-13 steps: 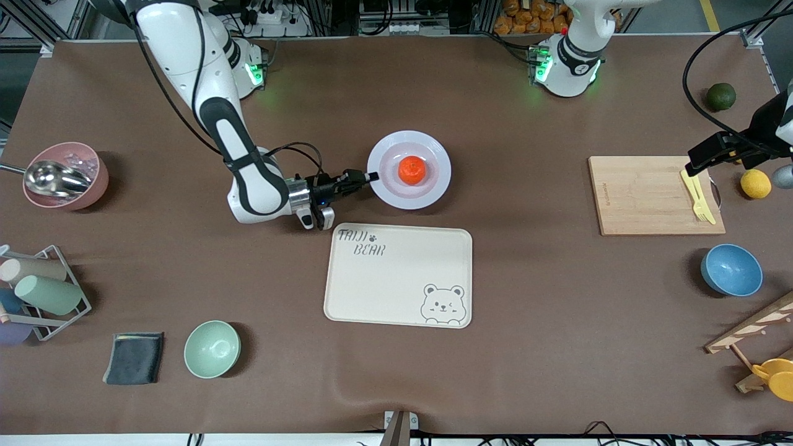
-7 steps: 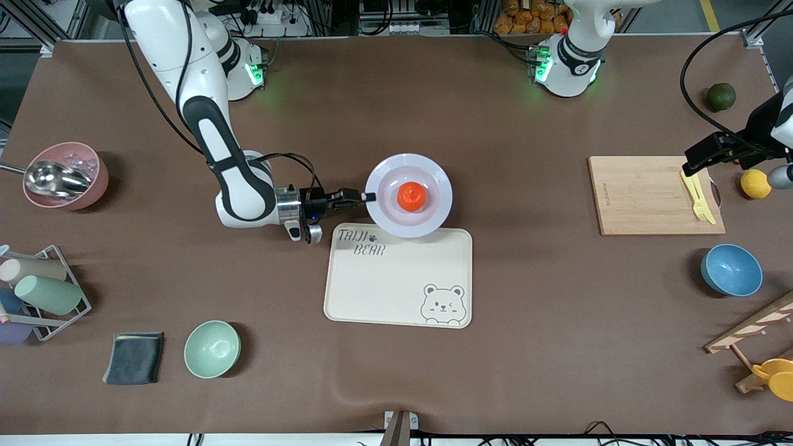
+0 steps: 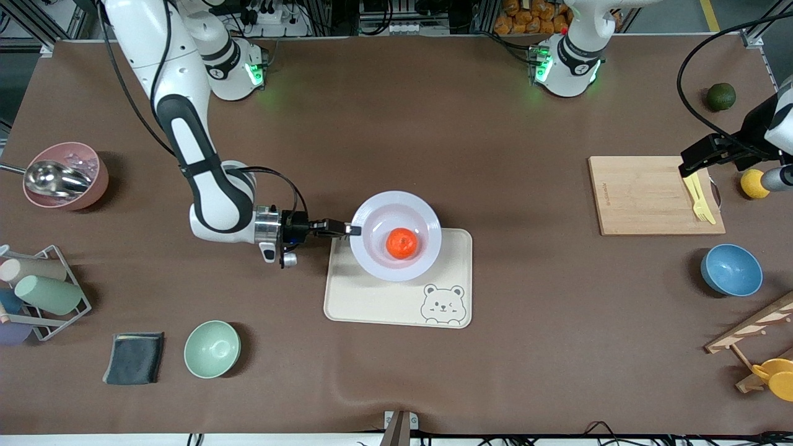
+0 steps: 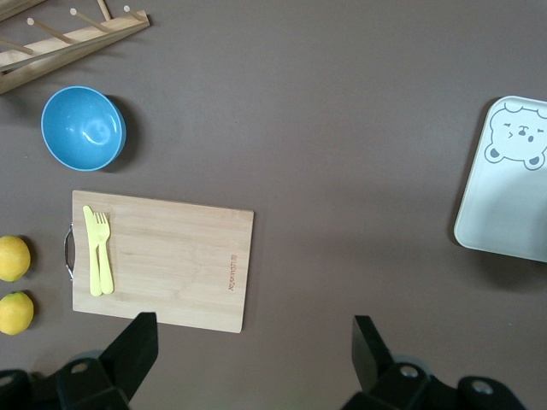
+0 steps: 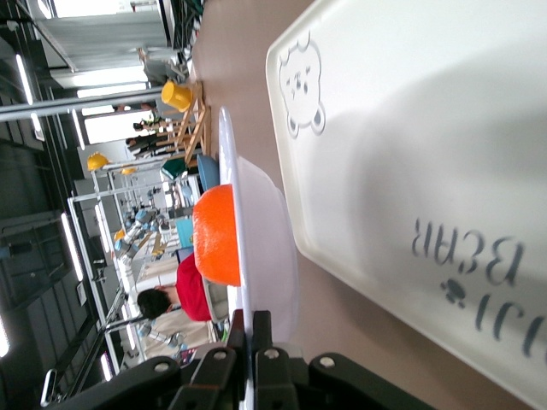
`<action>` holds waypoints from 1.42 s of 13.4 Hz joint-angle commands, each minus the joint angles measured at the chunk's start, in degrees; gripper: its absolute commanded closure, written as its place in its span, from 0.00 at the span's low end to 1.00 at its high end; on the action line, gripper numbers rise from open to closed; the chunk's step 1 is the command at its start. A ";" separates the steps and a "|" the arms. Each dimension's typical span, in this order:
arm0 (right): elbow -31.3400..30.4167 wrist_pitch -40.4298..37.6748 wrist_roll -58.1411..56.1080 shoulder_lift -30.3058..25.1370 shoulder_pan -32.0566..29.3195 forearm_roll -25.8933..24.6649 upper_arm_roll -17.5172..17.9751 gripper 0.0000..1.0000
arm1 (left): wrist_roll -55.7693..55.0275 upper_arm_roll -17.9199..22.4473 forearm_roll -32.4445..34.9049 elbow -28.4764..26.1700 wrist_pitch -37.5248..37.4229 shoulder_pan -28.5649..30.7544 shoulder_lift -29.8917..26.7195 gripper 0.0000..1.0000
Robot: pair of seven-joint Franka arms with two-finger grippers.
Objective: Place orange and plate with both arms
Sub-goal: 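Slide the plate with the right gripper onto the bear tray, then open the right gripper and draw it back from the plate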
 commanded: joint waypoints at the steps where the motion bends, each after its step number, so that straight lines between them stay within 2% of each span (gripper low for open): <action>1: 3.16 1.94 0.00 2.14 -0.63 0.59 0.59 1.00 | 1.14 0.05 -0.95 -0.04 0.09 -0.03 0.11 0.00; 6: 8.27 7.66 0.00 6.89 1.03 0.85 0.68 1.00 | 1.14 0.05 -0.69 0.05 0.26 -0.03 0.73 0.00; 13: 10.03 12.06 -1.58 9.71 2.97 1.20 0.68 1.00 | 1.14 0.05 -0.42 0.05 0.18 0.06 0.73 0.00; 14: 10.12 12.06 -1.67 9.79 2.97 1.20 0.68 0.93 | 1.14 0.05 -0.42 0.05 0.18 0.06 0.73 0.00; 15: 10.12 12.06 -1.49 9.80 2.97 1.03 0.68 0.42 | 1.14 0.05 -0.42 0.05 0.18 0.06 0.73 0.00; 16: 10.21 12.15 -1.14 9.80 3.06 1.03 0.68 0.00 | 1.14 0.05 -0.42 0.05 0.09 0.06 0.73 0.00; 19: 10.21 12.94 -0.79 9.80 2.71 0.50 0.68 0.00 | 1.23 0.05 -0.42 0.31 -0.17 0.23 0.64 0.00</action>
